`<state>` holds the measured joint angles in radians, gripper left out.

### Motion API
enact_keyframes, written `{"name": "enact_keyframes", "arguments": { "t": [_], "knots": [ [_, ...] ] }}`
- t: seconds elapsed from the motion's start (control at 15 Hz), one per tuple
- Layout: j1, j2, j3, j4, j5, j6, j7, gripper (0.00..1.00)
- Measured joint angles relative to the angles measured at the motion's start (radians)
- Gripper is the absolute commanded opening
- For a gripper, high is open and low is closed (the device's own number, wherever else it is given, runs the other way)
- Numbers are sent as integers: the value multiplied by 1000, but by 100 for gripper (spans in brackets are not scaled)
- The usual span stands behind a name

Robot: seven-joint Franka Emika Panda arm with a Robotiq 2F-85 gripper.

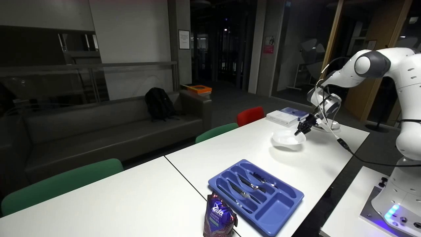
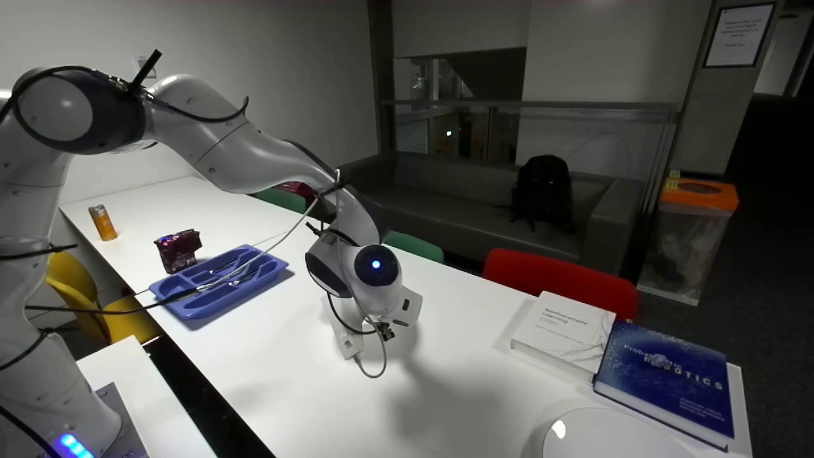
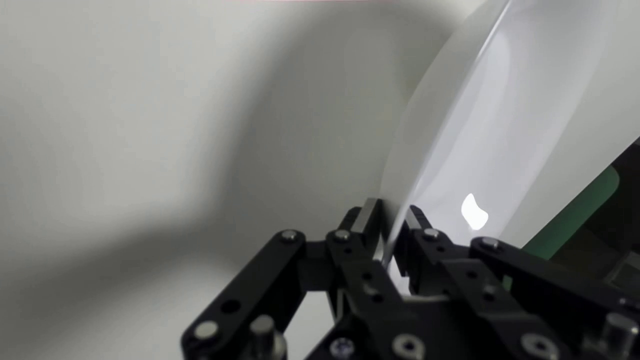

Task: Move the plate

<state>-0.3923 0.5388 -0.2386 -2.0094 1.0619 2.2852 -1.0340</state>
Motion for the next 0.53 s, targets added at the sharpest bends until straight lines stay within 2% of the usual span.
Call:
{"name": "enact_keyframes", "arguments": {
  "t": [0.53],
  "knots": [
    [3,10,63,46,0,0,-22,3]
  ]
}}
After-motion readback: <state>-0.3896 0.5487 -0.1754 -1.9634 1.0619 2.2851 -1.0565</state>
